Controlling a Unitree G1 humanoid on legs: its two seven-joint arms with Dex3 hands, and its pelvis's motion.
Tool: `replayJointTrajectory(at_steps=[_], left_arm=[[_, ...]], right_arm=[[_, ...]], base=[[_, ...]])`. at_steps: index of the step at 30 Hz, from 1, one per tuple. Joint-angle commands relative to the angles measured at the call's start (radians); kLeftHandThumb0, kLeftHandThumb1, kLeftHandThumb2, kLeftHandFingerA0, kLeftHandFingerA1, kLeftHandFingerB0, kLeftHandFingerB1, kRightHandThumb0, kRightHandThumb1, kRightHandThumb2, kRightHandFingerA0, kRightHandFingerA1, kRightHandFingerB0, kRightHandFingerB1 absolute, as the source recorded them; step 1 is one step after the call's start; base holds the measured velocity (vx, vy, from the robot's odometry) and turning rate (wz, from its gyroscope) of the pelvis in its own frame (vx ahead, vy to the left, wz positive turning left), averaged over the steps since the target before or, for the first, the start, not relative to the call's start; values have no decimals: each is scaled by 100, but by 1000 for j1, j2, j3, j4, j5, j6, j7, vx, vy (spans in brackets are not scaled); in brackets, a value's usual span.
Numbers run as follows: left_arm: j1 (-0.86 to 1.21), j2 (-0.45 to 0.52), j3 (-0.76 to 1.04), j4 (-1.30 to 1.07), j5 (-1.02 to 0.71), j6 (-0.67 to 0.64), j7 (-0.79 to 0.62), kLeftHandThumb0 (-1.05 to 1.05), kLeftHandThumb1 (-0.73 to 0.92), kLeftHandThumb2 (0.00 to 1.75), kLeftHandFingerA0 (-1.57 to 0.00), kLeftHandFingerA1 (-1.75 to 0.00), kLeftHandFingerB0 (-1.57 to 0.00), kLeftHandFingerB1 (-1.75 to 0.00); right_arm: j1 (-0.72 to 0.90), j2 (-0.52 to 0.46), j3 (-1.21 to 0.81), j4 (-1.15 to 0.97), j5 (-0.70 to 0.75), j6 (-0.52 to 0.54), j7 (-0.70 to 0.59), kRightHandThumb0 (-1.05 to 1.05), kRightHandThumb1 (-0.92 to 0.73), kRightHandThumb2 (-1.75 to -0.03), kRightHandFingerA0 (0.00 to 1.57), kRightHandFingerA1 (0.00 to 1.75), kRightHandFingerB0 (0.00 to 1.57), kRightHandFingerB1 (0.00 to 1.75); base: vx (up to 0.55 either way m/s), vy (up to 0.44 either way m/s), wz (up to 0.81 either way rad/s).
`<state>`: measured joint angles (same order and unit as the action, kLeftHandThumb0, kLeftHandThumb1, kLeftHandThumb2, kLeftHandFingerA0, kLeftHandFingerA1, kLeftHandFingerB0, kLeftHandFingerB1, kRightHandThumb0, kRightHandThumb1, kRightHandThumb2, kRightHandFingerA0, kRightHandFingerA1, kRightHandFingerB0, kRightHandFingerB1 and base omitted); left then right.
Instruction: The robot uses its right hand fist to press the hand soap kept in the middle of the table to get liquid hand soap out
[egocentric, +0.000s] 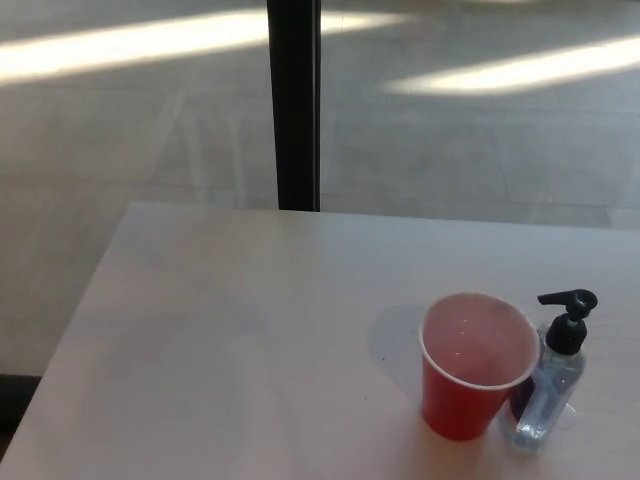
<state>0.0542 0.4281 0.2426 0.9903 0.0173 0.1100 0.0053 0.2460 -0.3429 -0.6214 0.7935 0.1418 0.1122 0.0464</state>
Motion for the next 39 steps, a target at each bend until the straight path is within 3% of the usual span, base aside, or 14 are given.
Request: replayJointTrajectory(at_steps=[1,3,4,6,9,11,13,18,24,27,29,32,33,39], left_arm=[[-21,68,77,27,-64,77,-1,-19,45,97,-70,-87,-58,-80],[-34,68,80,56,-60,64,-2,-20,45,96,-66,-83,-54,-76],[-34,66,86,57,-64,61,-5,-19,45,97,-64,-83,-53,-75],[-40,63,102,65,-74,64,-1,-17,45,97,-65,-84,-54,-77],[-37,68,85,77,-50,45,-2,-19,46,95,-68,-84,-54,-76],[-43,70,89,98,-56,30,-8,-20,44,96,-69,-85,-55,-77],[-43,70,93,99,-63,30,-9,-20,44,96,-68,-85,-52,-76],[-39,68,94,86,-66,39,-14,-19,44,98,-67,-85,-56,-78],[-38,69,90,69,-62,49,-12,-18,45,97,-68,-85,-53,-76],[-45,67,96,86,-66,39,-9,-19,44,98,-70,-87,-56,-78],[-48,69,93,92,-63,39,-9,-19,44,97,-69,-86,-53,-77],[-46,69,91,93,-60,31,-12,-20,44,97,-71,-87,-54,-77],[-42,69,91,84,-61,33,-15,-20,44,98,-71,-87,-55,-78],[-44,63,93,80,-63,39,-11,-18,43,97,-70,-87,-56,-78]], right_arm=[[-58,-63,-231,-63,237,139,-65,-51,-45,-106,91,110,28,67],[-109,-93,-266,-95,252,157,-64,-56,-57,-90,72,153,6,70],[-165,-119,-280,-94,263,158,-68,-55,-51,-103,33,77,1,54],[-208,-130,-301,-85,270,138,-61,-53,-62,-84,28,87,0,57],[-303,-111,-344,-244,313,187,-136,-36,-44,-116,61,86,35,73],[-387,-83,-355,-377,340,182,-187,-9,6,-175,106,78,84,84],[-448,-67,-355,-484,379,198,-190,-32,2,-159,125,71,116,70],[-531,-63,-278,-705,425,252,-131,-49,-35,-89,137,83,118,69],[-672,-27,-97,-1021,389,306,-211,-24,-37,-118,112,159,108,120],[-695,-14,-55,-1080,379,329,-222,-24,-47,-118,135,143,103,120],[-717,-6,-3,-1125,391,352,-203,-8,-62,-124,103,175,73,163],[-719,-8,42,-1140,434,375,-130,-21,-73,-107,125,155,95,135],[-706,-16,62,-1132,436,363,-74,-8,-73,-110,96,175,68,169],[-664,-40,180,-1150,449,414,29,-10,-55,-128,100,175,72,162]], base=[[0,0,0],[0,0,0],[0,0,0],[0,0,0],[0,0,0],[0,0,0],[0,0,0],[0,0,0],[0,0,0],[0,0,0],[0,0,0],[0,0,0],[0,0,0],[0,0,0]])
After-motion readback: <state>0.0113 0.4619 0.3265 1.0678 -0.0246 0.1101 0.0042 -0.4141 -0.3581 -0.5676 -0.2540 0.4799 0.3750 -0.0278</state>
